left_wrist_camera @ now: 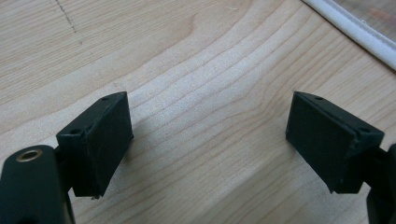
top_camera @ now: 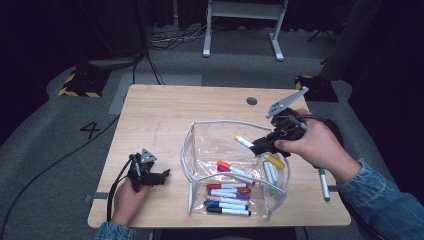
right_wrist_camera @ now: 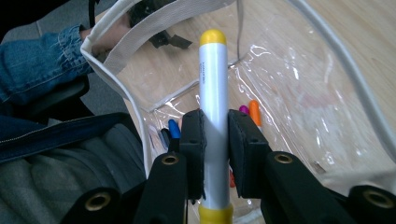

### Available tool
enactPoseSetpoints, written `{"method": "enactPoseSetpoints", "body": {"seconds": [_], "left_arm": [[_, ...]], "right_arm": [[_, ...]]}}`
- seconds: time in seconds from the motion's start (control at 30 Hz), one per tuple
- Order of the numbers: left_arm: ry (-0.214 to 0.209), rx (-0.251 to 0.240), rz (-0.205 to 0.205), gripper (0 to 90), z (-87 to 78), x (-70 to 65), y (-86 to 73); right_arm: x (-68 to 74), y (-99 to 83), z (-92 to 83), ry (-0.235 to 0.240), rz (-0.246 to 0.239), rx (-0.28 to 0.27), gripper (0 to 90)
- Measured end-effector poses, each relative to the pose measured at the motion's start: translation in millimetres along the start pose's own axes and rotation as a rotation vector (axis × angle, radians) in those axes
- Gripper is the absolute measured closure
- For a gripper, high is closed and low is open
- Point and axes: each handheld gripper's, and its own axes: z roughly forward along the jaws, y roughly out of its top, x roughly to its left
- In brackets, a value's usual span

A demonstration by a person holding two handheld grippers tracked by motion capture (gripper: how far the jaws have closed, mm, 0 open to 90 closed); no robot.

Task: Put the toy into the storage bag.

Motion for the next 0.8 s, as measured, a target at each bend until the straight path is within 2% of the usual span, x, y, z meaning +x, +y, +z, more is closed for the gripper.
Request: {"method": "enactPoseSetpoints", "body": {"seconds": [0.33,0.57,0.8], "left_arm": [[0.000,0.000,0.000,14.8,0.0,0.0,0.0],[0.000,0.000,0.000,14.8,0.0,0.0,0.0],[0.000,0.000,0.000,14.8,0.0,0.0,0.0]], "right_arm": [[-0.6,17.3,53.3,0.073,-0.046,0.101,76.9],[-1.3,10.6,95.5,0.127,-0.052,0.184,76.8],[0.6,8.5,121.3,0.174,-0.077,0.255,76.9]]}}
